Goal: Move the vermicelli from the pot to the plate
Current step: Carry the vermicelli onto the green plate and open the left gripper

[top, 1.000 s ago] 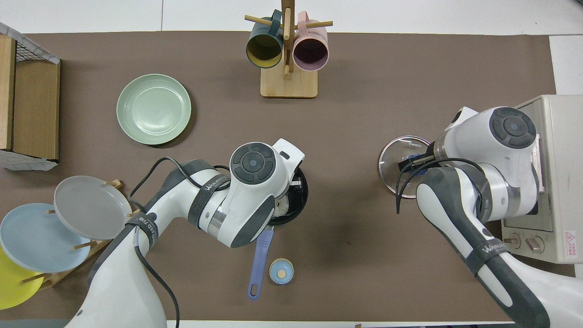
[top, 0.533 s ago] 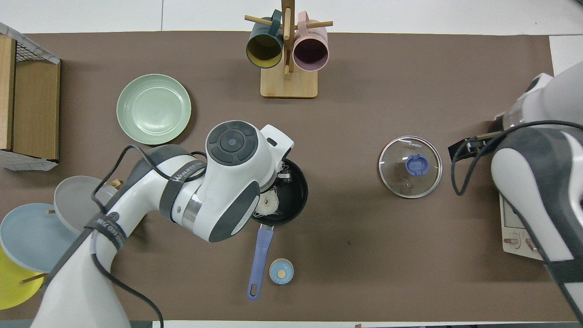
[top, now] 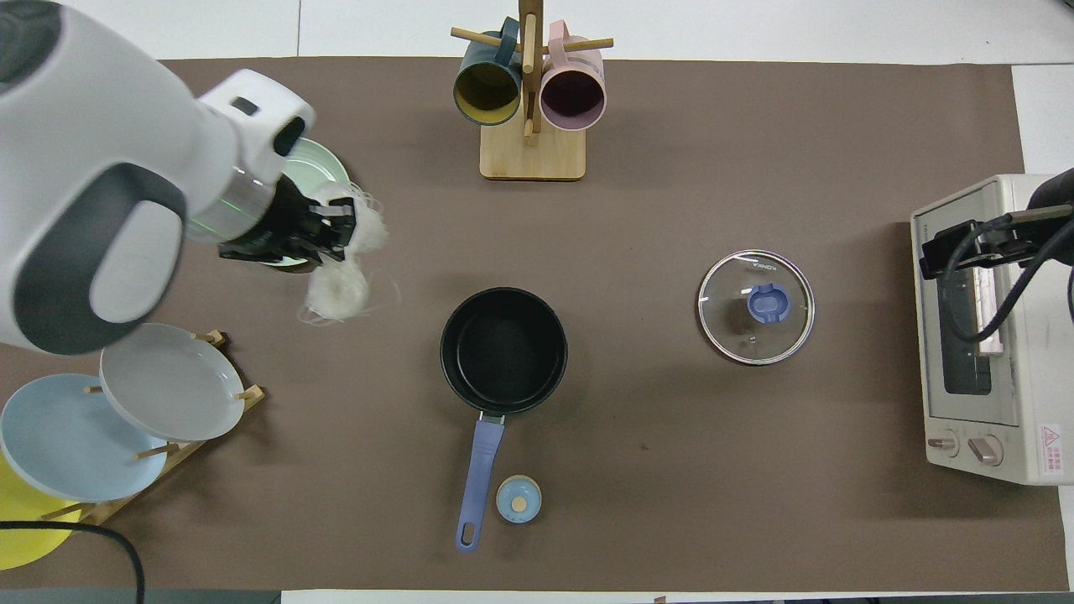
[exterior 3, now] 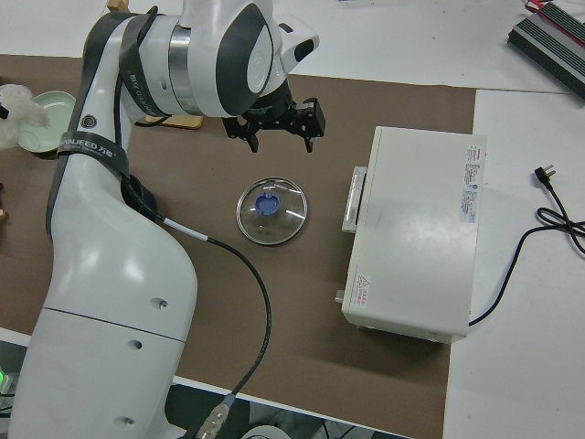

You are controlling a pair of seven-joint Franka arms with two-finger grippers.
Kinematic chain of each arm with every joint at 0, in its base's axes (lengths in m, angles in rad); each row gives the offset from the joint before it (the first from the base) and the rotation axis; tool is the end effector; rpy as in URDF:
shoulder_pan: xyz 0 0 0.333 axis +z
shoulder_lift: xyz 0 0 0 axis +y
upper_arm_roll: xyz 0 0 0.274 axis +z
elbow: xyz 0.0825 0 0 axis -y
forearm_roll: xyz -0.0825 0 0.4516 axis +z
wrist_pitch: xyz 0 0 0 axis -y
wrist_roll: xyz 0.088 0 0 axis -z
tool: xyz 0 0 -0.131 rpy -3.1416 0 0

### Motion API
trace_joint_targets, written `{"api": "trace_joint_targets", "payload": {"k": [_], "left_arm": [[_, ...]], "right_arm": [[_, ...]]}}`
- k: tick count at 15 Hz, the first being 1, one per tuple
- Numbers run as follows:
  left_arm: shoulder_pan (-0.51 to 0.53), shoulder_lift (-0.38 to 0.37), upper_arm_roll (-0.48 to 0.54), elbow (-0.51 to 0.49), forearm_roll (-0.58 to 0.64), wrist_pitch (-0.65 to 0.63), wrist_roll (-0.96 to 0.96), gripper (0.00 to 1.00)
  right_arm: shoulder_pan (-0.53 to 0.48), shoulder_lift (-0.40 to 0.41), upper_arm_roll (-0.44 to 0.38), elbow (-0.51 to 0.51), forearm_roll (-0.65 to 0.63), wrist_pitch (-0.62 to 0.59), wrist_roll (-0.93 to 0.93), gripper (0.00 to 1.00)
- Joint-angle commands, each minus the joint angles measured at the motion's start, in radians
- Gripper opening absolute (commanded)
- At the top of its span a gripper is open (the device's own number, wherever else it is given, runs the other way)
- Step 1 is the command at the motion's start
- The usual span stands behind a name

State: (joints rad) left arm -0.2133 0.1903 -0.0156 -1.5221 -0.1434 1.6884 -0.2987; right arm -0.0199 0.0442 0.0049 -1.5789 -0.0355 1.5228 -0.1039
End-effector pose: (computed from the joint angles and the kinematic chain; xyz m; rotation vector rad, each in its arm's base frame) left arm 0.6552 -0.1696 0.4726 3.0034 0.1332 -0.0918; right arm 0.6241 -0.0142 0.5228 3.1052 0.1382 -0.1590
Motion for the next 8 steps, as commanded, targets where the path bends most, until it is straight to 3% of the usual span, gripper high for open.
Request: {"api": "trace_joint_targets", "payload": {"k": [1, 8], "left_arm": [[0.087, 0.107, -0.01, 0.046, 0.001, 0.069, 0.114, 0.0], [0.138, 0.253, -0.01, 0.039, 0.047, 0.282, 0.214, 0.0]], "right_arm": [[-0.005, 0.011, 0.003, 0.034, 0.003, -0.036, -0.013, 1.0], [0.008, -0.053, -0.026, -0.013, 0.003, -0.053, -0.008, 1.0]]}}
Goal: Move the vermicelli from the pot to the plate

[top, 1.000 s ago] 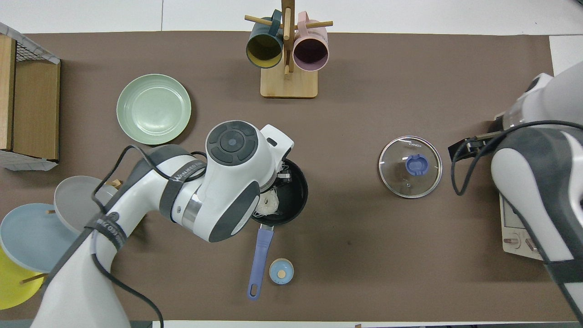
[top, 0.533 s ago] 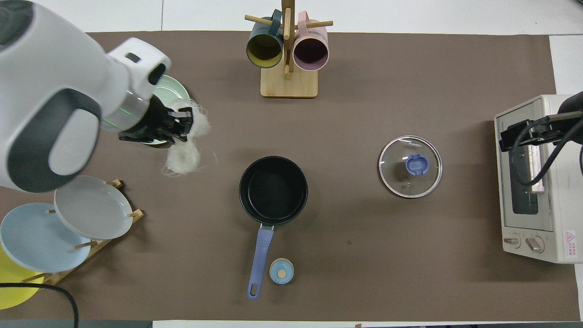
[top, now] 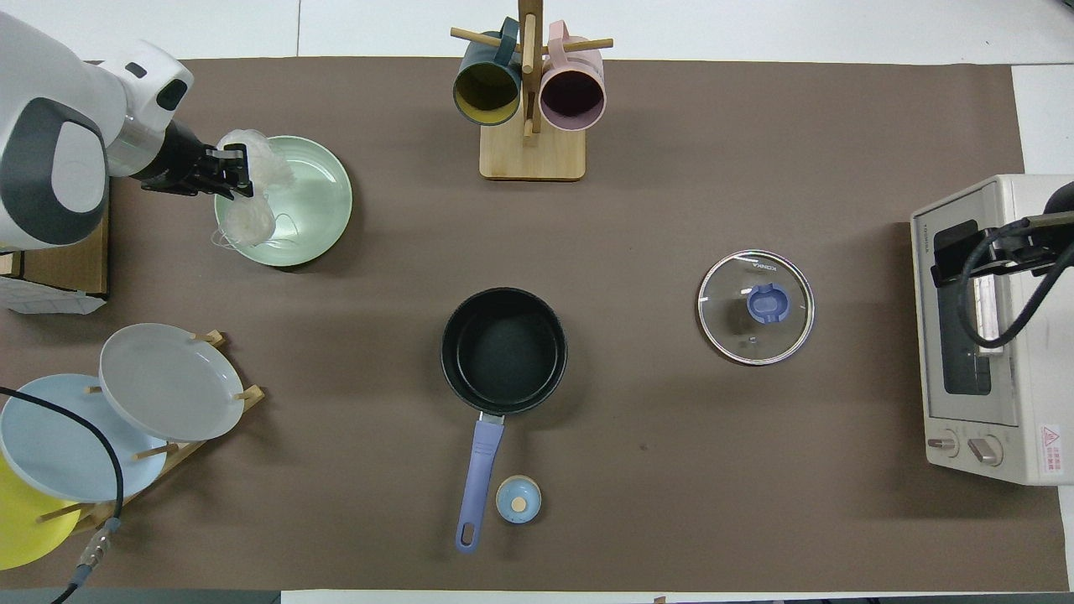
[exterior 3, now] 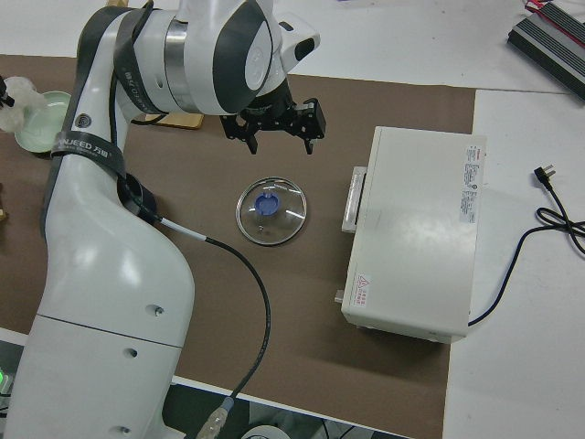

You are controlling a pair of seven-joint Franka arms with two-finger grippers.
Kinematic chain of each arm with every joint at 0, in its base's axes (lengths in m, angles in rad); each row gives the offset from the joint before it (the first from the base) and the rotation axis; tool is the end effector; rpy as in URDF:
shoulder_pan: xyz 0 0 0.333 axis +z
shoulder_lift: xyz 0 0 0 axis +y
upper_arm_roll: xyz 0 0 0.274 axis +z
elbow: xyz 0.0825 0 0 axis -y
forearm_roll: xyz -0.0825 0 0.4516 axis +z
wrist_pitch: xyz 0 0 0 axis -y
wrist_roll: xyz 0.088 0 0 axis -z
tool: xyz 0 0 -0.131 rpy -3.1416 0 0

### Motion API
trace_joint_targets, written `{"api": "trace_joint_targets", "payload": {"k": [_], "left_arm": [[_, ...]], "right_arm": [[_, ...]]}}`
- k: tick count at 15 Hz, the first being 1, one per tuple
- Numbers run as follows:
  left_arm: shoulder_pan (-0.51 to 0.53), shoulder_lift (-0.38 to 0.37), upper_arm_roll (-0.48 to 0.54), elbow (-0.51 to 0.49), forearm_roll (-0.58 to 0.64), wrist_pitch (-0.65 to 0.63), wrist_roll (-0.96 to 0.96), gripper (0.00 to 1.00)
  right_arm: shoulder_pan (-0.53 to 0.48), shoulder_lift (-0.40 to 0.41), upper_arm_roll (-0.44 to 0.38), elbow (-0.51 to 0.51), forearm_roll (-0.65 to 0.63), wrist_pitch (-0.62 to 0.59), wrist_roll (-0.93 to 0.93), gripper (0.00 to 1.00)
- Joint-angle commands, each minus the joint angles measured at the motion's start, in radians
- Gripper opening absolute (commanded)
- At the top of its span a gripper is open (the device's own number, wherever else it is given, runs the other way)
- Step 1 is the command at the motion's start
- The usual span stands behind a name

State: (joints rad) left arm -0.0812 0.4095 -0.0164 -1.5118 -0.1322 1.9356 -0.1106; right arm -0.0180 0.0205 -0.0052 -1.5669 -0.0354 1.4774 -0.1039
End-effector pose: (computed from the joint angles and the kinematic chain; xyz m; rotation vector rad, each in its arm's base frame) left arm 0.7229 -0.0818 0.3450 3.0091 0.0914 0.0010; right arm 0.6138 -0.0191 0.5405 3.1058 0.1233 -0.1743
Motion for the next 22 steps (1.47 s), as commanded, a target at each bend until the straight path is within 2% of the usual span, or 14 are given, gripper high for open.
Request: {"api": "trace_joint_targets", "payload": {"k": [1, 5, 10, 11, 12, 15, 18, 19, 22], "left_arm": [[0.004, 0.047, -0.01, 0.021, 0.042, 0.045, 0.038, 0.0], [-0.008, 0.092, -0.01, 0.015, 0.052, 0.118, 0.049, 0.0], [-0.012, 0.083, -0.01, -0.082, 0.063, 0.232, 0.114, 0.0], [-0.012, 0.081, -0.01, -0.081, 0.063, 0.227, 0.115, 0.86], [-0.012, 0.074, -0.01, -0.077, 0.063, 0.215, 0.115, 1.0], [-0.006, 0.002, -0.01, -0.07, 0.062, 0.134, 0.108, 1.0], [-0.002, -0.087, 0.001, -0.027, 0.066, -0.048, 0.054, 1.0], [-0.009, -0.113, 0.001, -0.009, 0.103, -0.105, 0.033, 1.0], [-0.014, -0.233, -0.008, -0.013, 0.135, -0.24, 0.002, 1.0]], "right_arm": [[0.007, -0.03, -0.016, -0.027, 0.003, -0.008, -0.005, 1.0], [0.016, -0.024, -0.009, -0.024, 0.003, 0.003, 0.001, 1.0], [0.018, -0.025, -0.006, -0.024, 0.005, 0.007, 0.006, 1.0], [0.016, -0.027, -0.006, -0.025, 0.005, 0.007, 0.004, 1.0], [0.016, -0.027, -0.006, -0.025, 0.005, 0.007, 0.003, 1.0], [0.018, -0.027, -0.004, -0.024, 0.003, 0.007, 0.004, 1.0], [0.015, -0.027, -0.004, -0.024, 0.005, 0.007, 0.003, 1.0], [0.016, -0.027, -0.004, -0.024, 0.005, 0.007, 0.003, 1.0], [0.018, -0.027, -0.004, -0.024, 0.005, 0.009, 0.004, 1.0]]}}
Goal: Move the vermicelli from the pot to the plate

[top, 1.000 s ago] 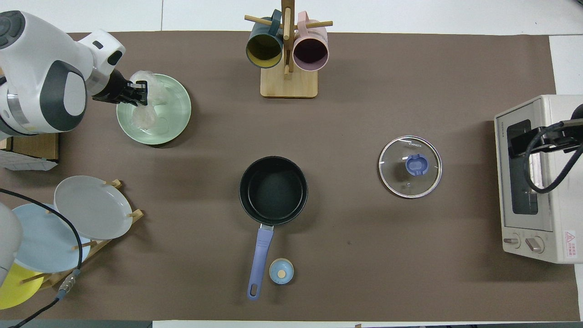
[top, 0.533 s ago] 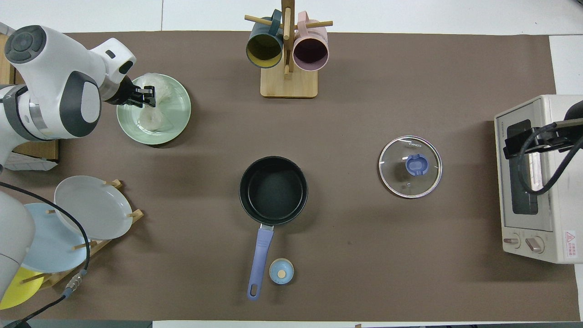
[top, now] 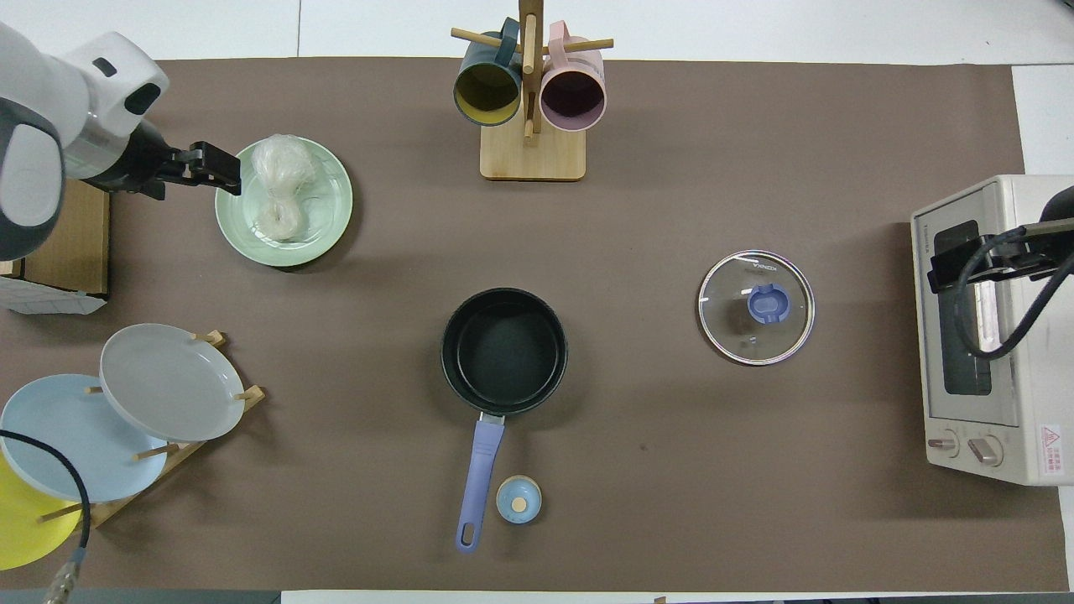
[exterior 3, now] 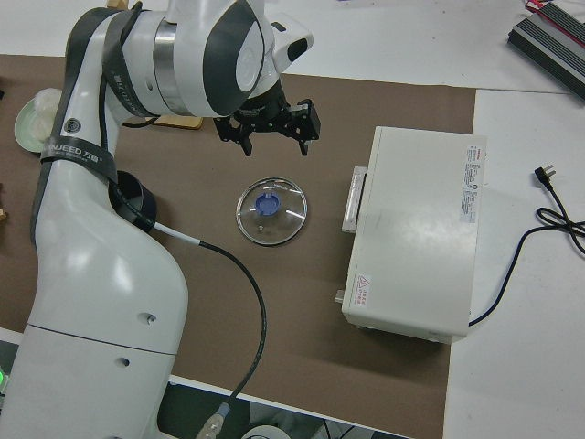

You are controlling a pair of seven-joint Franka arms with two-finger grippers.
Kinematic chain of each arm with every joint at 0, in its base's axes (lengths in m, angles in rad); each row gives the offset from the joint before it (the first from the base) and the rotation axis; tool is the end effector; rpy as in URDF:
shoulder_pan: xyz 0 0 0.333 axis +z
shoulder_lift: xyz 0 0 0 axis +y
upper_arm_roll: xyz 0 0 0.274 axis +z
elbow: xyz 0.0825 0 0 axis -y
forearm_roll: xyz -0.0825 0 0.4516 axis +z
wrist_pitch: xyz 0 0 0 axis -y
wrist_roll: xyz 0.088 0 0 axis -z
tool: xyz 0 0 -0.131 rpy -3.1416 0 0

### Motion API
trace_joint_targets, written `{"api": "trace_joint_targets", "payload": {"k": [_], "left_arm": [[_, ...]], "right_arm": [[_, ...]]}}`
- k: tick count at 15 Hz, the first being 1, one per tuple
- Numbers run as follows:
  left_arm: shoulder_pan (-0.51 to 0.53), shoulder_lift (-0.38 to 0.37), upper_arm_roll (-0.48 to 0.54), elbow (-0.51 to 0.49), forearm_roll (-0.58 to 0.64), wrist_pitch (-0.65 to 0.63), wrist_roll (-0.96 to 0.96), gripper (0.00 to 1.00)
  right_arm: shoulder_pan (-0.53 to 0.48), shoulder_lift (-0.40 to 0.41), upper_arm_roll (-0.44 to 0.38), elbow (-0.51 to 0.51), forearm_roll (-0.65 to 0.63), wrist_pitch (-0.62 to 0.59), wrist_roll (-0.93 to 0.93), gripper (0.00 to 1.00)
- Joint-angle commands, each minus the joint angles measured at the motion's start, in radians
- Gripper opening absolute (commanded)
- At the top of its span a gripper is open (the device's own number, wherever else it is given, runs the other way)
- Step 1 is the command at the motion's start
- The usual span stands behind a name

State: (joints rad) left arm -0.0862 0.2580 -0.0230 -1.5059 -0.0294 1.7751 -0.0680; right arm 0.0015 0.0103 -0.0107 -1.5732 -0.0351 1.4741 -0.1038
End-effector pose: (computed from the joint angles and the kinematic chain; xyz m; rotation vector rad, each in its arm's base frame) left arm 0.6938 -0.0782 0.4413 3.1055 -0.0537 0.0127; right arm 0.6110 -0.0105 0.5432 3.1045 0.1446 -0.1730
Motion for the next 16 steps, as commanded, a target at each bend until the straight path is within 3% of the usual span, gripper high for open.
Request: {"api": "trace_joint_targets", "payload": {"k": [1, 3, 6, 10, 16], "left_arm": [[-0.013, -0.115, -0.002, -0.03, 0.033, -0.112, -0.045, 1.0], [-0.017, -0.21, -0.003, -0.088, 0.031, -0.154, -0.05, 1.0], [-0.018, -0.276, -0.003, -0.14, 0.031, -0.209, -0.056, 1.0], [-0.023, -0.358, -0.003, -0.281, 0.031, -0.168, -0.084, 1.0], [-0.026, -0.338, -0.003, -0.174, 0.028, -0.218, -0.079, 1.0]], "right_arm": [[-0.001, -0.016, 0.002, -0.018, 0.004, 0.012, 0.003, 1.0], [-0.001, -0.016, 0.002, -0.018, 0.004, 0.012, 0.003, 1.0], [-0.003, -0.016, 0.002, -0.016, 0.004, 0.009, 0.003, 1.0], [-0.001, -0.018, 0.002, -0.018, 0.004, 0.003, 0.003, 1.0], [-0.003, -0.035, 0.002, -0.027, 0.004, -0.021, 0.006, 1.0]]}}
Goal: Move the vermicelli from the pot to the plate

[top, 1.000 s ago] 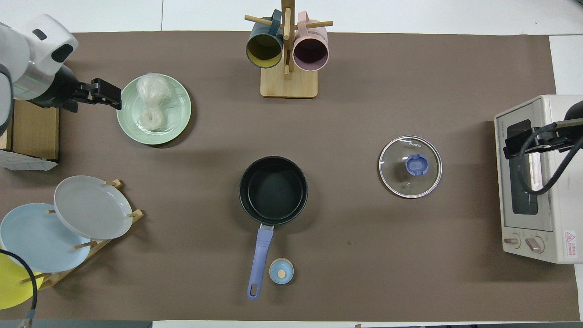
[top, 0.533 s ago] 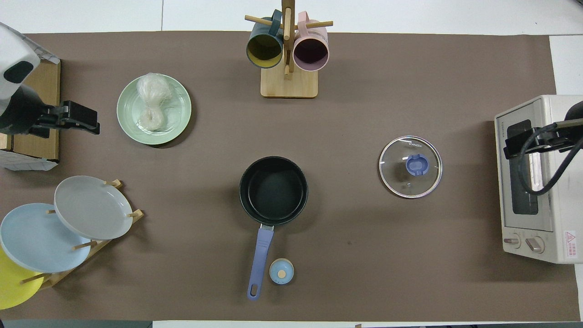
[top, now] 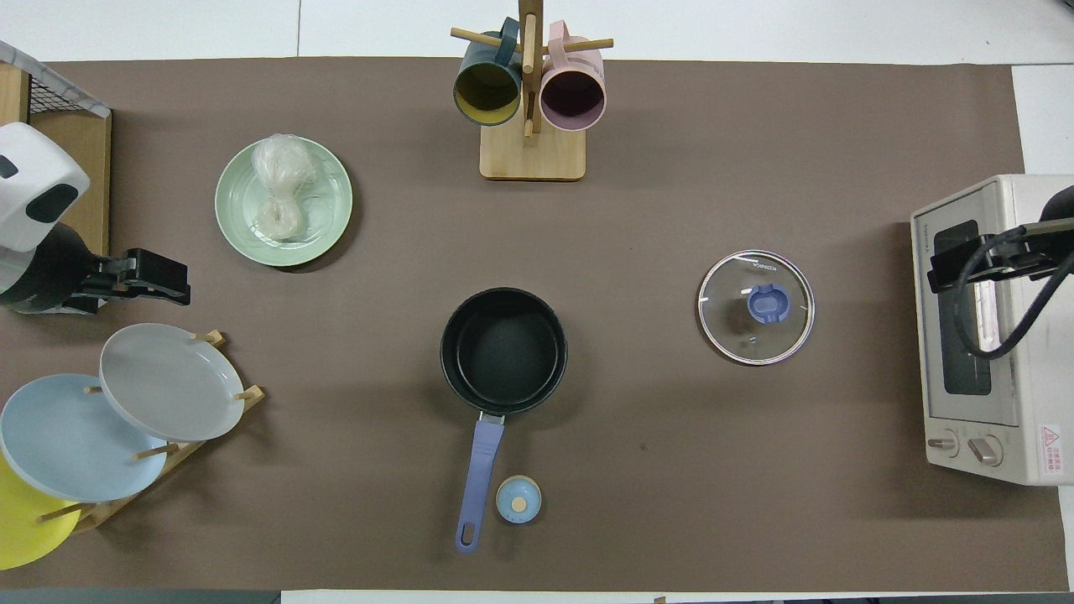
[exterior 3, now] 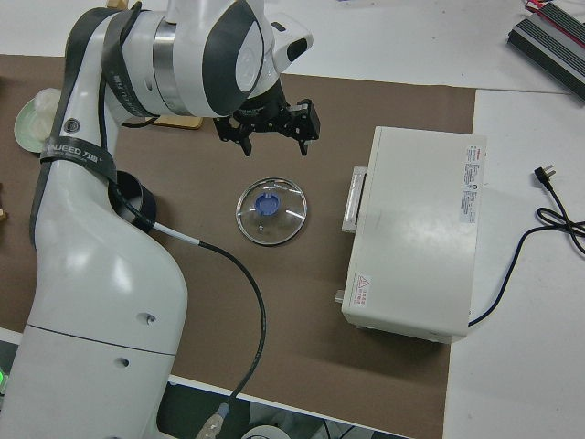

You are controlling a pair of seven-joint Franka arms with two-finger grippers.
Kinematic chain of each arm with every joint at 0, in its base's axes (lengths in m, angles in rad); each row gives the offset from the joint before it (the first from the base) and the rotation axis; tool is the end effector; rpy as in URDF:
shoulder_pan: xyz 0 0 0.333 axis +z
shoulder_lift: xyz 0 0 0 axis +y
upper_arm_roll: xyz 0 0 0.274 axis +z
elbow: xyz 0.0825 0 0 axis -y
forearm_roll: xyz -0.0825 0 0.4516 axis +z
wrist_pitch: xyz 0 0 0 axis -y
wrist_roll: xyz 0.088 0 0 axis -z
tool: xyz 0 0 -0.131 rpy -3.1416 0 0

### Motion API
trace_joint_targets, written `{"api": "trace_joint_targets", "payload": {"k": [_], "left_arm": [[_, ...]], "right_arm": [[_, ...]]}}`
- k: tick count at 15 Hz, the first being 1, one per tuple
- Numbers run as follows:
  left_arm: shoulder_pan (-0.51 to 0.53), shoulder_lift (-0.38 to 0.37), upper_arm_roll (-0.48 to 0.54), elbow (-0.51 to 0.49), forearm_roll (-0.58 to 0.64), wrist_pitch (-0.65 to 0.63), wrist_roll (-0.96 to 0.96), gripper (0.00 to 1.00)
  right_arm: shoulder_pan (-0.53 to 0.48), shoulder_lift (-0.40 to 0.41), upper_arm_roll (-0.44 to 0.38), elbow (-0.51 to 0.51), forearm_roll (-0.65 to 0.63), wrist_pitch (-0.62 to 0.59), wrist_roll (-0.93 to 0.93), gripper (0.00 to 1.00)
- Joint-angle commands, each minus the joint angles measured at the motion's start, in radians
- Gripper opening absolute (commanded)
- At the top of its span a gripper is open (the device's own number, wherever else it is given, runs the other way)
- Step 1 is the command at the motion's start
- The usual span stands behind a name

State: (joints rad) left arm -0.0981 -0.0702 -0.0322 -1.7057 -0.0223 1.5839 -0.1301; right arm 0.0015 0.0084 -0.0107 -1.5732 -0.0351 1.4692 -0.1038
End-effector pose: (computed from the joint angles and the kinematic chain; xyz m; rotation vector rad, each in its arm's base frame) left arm 0.5947 -0.0812 0.5299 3.1273 0.0013 -0.0841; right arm 0.6099 -0.0105 0.5440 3.1044 0.1445 -0.1776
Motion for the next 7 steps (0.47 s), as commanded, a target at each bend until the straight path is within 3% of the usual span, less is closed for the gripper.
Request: {"api": "trace_joint_targets", "payload": {"k": [1, 7], "left_arm": [[-0.014, -0.01, 0.005, 0.028, 0.019, -0.03, -0.016, 1.0], [-0.005, -0.013, 0.005, 0.023, 0.018, -0.028, -0.01, 1.0]], "right_arm": [[-0.003, -0.034, 0.002, -0.028, 0.004, -0.024, 0.007, 1.0], [-0.006, -0.033, 0.002, -0.028, 0.004, -0.006, 0.004, 1.0]]}}
